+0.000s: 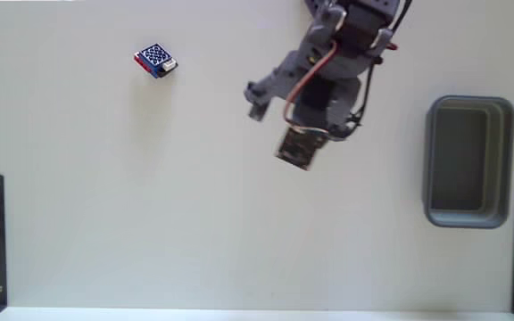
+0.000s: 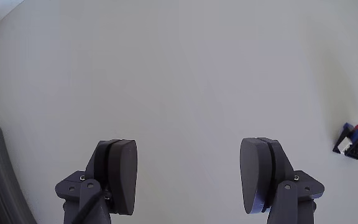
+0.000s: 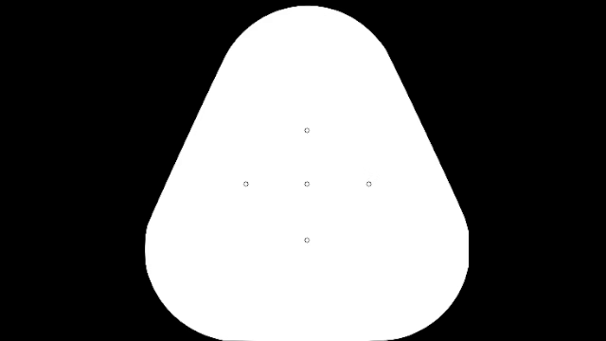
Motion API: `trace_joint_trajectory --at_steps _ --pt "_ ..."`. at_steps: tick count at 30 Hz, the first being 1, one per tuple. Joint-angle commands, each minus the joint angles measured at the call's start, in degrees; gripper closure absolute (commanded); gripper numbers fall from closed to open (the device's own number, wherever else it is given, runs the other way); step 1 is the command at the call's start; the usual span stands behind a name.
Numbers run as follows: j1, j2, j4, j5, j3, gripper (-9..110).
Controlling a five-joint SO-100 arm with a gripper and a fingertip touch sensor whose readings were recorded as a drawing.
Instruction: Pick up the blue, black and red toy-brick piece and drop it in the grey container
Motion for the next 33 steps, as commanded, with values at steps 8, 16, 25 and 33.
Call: trace_joint_trajectory --at_steps 8,16,25,33 --pt "11.3 2.2 -0.2 0.3 0.3 -9" --pt "18.7 2.2 -0.2 0.3 0.3 -9" --pt "27.0 2.2 -0.2 0.3 0.3 -9" --pt "34.2 2.2 -0.2 0.3 0.3 -9"
